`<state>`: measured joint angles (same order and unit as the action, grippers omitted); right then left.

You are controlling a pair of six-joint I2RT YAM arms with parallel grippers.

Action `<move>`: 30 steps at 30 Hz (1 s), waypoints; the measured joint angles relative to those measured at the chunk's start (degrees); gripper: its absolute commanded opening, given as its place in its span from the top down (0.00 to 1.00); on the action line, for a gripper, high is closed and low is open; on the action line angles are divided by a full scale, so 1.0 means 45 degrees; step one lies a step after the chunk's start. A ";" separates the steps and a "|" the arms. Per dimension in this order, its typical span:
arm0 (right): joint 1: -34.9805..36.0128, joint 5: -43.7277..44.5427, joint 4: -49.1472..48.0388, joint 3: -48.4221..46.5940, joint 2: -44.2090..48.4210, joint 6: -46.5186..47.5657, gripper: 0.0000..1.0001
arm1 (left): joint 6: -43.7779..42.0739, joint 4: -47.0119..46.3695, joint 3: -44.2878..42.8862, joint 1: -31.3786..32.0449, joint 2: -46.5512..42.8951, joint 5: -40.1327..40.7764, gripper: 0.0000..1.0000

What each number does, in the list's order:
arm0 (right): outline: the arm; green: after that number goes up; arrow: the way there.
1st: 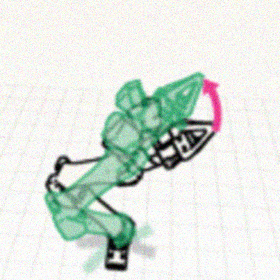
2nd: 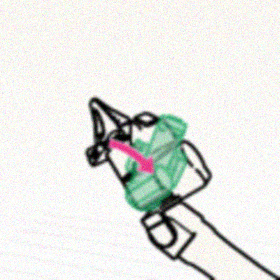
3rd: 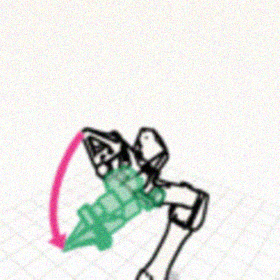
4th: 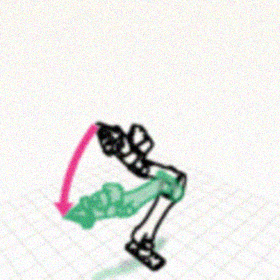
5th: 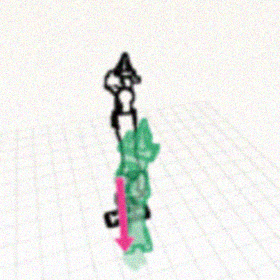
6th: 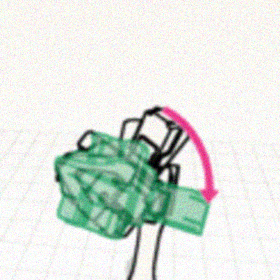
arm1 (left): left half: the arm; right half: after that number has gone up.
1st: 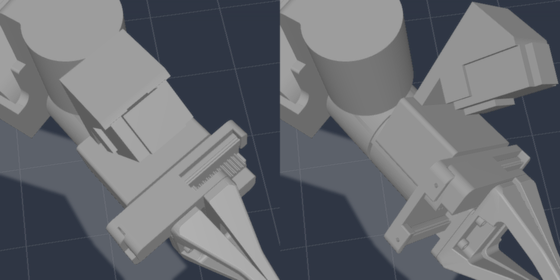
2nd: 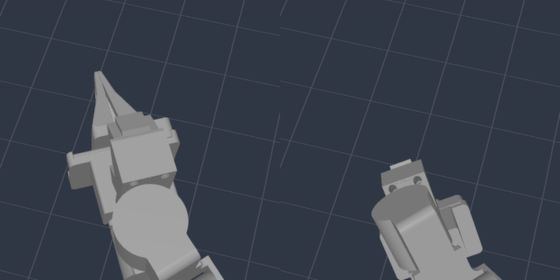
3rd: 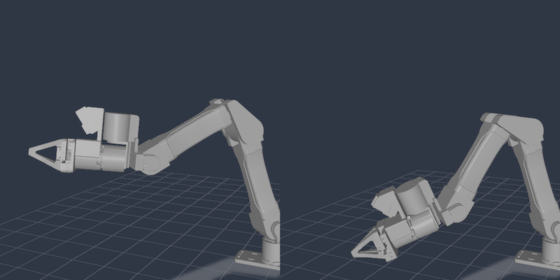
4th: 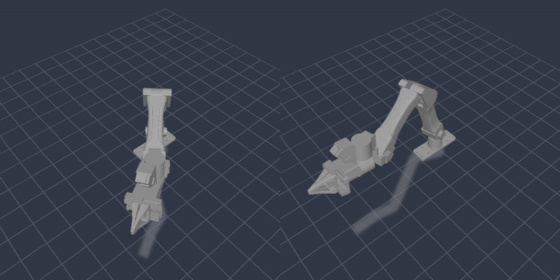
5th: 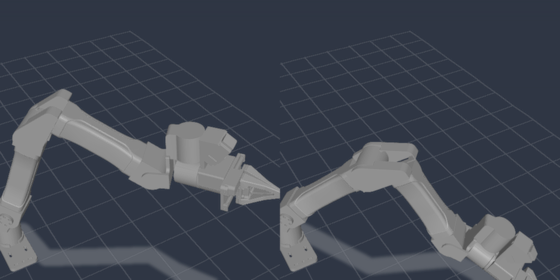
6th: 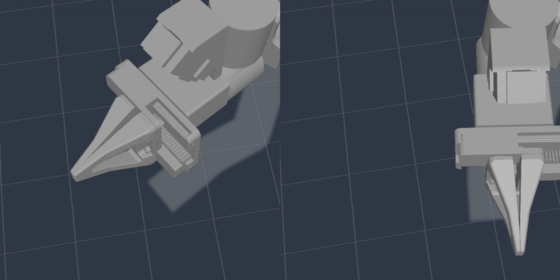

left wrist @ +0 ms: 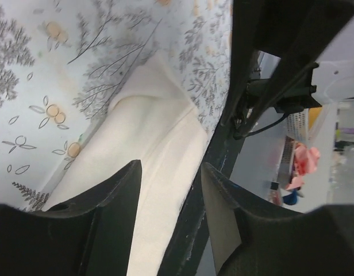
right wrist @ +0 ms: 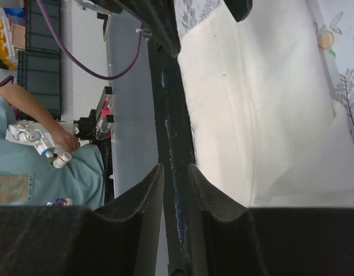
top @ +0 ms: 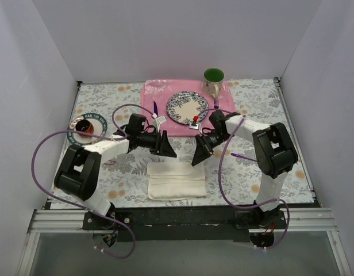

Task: Fold the napkin into a case and place the utensils inside
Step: Smooth out the 2/3-rectangle-folded napkin at the center of the board.

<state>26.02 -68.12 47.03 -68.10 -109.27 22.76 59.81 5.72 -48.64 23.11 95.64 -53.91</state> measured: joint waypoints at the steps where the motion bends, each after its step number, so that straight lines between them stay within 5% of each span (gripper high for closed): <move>1: 0.0019 -0.0102 0.0112 -0.0136 0.0209 -0.0039 0.69 | -0.0262 0.0126 -0.0005 0.0000 -0.0602 0.0000 0.54; 8: 0.0481 -0.0389 -0.1141 -0.0442 0.0743 -0.1773 0.69 | -0.1151 0.0855 0.0228 0.0180 -0.2506 0.0194 0.54; 21: 0.0636 0.1365 -0.2477 -0.0131 -0.1914 -0.2239 0.71 | -0.0952 0.1598 0.1078 0.0631 0.0534 0.0685 0.55; 30: 0.0301 0.1787 -0.2191 -0.0942 -0.2890 -0.1972 0.71 | -0.0471 0.1583 0.0185 -0.0277 0.1734 0.0058 0.53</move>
<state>27.38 -60.07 37.17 -72.34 -122.28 13.89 57.69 12.84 -47.81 21.87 103.44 -53.65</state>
